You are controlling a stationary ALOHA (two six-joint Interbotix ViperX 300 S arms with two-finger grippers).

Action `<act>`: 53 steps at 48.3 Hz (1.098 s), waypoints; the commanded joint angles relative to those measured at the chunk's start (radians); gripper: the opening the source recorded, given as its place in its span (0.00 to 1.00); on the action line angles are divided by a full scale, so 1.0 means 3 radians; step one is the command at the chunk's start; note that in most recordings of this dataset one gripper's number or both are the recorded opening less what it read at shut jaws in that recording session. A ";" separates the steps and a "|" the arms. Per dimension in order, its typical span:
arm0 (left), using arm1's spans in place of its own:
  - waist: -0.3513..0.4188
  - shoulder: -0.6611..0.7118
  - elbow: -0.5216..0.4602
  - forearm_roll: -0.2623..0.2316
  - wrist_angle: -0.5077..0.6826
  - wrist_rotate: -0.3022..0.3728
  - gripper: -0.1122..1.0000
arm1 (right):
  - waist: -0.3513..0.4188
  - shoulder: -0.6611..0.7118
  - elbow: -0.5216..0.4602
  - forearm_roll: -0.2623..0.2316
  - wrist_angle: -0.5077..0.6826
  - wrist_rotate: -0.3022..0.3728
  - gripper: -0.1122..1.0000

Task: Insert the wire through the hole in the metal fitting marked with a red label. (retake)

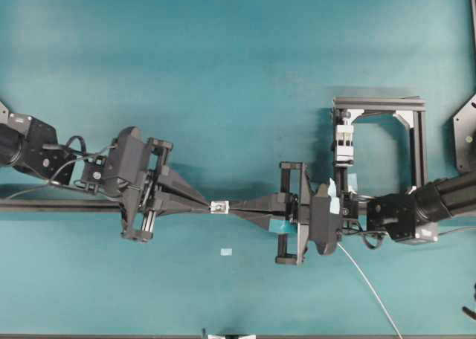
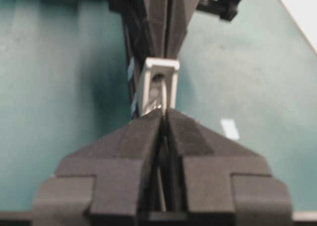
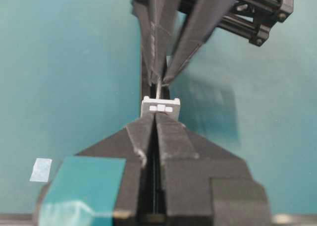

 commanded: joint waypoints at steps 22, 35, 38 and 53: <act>0.0010 -0.0031 -0.0061 -0.0005 0.0051 0.0005 0.01 | -0.0010 -0.0051 -0.0020 0.0000 0.0010 -0.0010 0.13; 0.0010 -0.0036 -0.0061 -0.0005 0.0061 0.0010 0.01 | -0.0015 -0.0128 0.0010 -0.0015 0.0061 -0.0010 0.13; 0.0010 -0.0036 -0.0061 -0.0005 0.0061 0.0010 0.01 | -0.0010 -0.0138 0.0020 -0.0036 0.0077 -0.0010 0.13; 0.0000 -0.0036 -0.0051 0.0000 0.0061 0.0015 0.01 | -0.0010 -0.0261 0.0092 -0.0036 0.0143 -0.0010 0.68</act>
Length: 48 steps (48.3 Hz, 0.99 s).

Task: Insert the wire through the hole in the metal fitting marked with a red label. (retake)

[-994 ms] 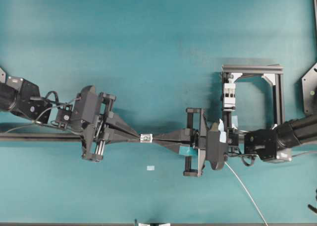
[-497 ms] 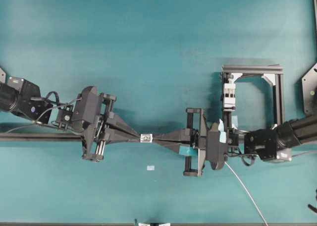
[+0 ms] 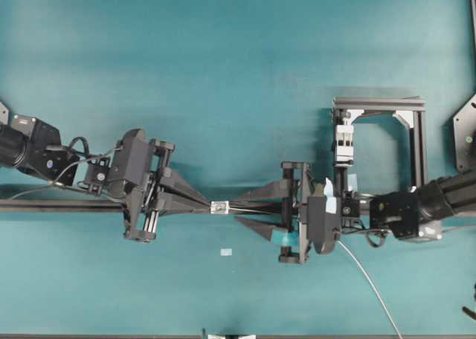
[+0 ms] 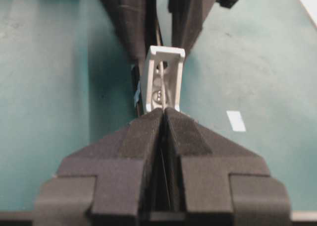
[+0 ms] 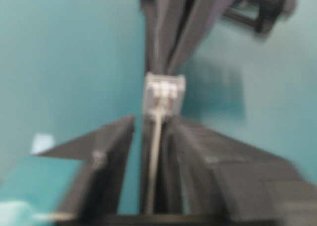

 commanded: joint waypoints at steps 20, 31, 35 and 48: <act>-0.0005 -0.0261 0.0143 0.0005 0.0102 0.0026 0.01 | 0.0015 -0.0368 0.0199 -0.0010 -0.0015 0.0015 0.83; -0.0036 -0.0798 0.0537 0.0020 0.0322 0.0041 0.01 | 0.0015 -0.0368 0.0215 -0.0005 -0.0015 0.0015 0.83; -0.0056 -0.0972 0.0670 0.0020 0.0394 0.0041 0.01 | 0.0015 -0.0368 0.0215 -0.0005 -0.0015 0.0015 0.83; -0.0118 -0.1396 0.1023 0.0026 0.0527 0.0041 0.01 | 0.0015 -0.0368 0.0230 -0.0005 -0.0015 0.0015 0.82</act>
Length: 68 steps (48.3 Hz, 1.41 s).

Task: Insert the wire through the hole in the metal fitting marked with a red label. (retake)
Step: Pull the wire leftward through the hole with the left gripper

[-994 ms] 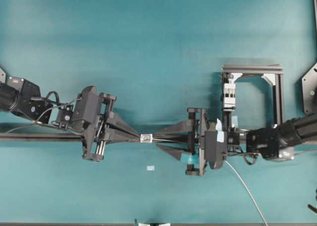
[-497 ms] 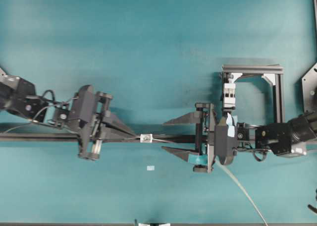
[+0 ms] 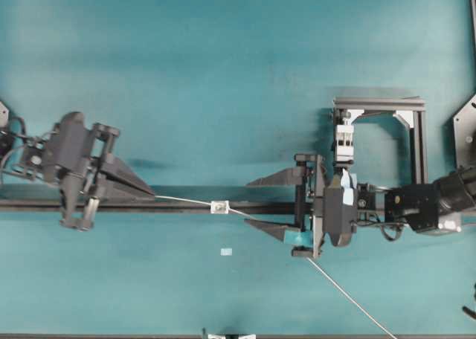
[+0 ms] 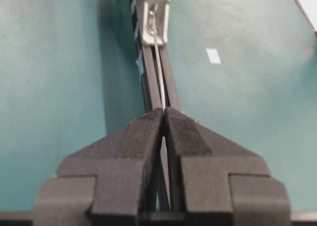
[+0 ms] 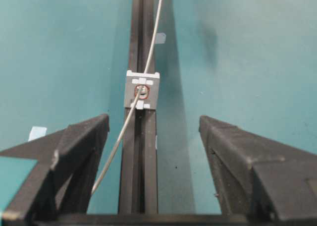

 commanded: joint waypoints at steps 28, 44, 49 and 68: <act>-0.0128 -0.0767 0.0470 0.0026 0.0230 0.0051 0.01 | 0.0010 -0.0107 -0.0010 -0.0005 -0.0015 0.0005 0.82; -0.0123 -0.0987 0.0491 0.0026 0.0486 0.0036 0.01 | 0.0005 -0.0107 -0.0020 -0.0010 -0.0015 0.0005 0.82; -0.0123 -0.0961 0.0465 0.0020 0.0491 0.0010 0.01 | 0.0005 -0.0107 -0.0020 -0.0010 -0.0015 0.0005 0.82; -0.0123 -0.0946 0.0378 0.0010 0.0603 -0.0092 0.02 | 0.0010 -0.0107 -0.0020 -0.0005 -0.0015 0.0005 0.82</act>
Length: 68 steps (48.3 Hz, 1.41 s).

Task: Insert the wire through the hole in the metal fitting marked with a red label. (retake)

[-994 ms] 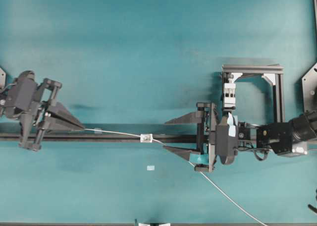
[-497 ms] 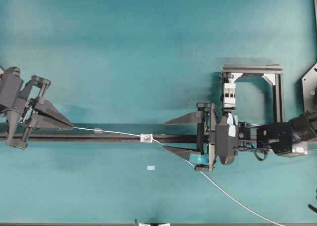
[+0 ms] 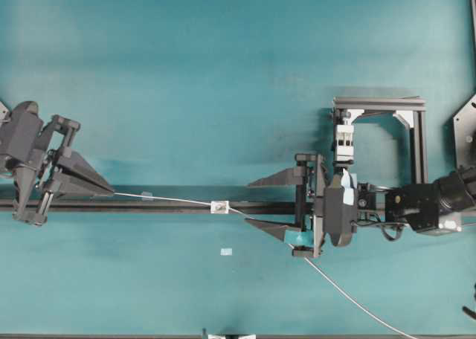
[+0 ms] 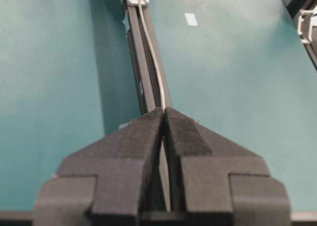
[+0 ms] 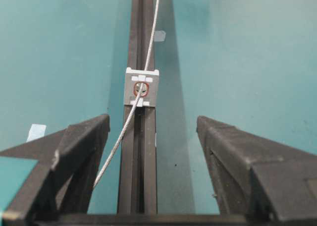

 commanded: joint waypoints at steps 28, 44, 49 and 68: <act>0.0031 -0.0010 -0.0066 -0.0005 0.0000 -0.0046 0.65 | 0.0000 -0.0107 -0.0020 -0.0010 -0.0015 0.0005 0.82; 0.0174 -0.0010 -0.0087 -0.0005 0.0000 -0.0005 0.66 | -0.0026 -0.0194 0.0036 0.0000 -0.0015 0.0005 0.82; 0.0210 -0.0010 -0.0087 -0.0005 0.0000 -0.0005 0.65 | -0.0031 -0.0271 0.0092 0.0000 -0.0010 0.0005 0.82; 0.0343 -0.0036 -0.0087 0.0000 0.0000 0.0005 0.65 | -0.0133 -0.0476 0.0251 0.0005 -0.0015 0.0005 0.82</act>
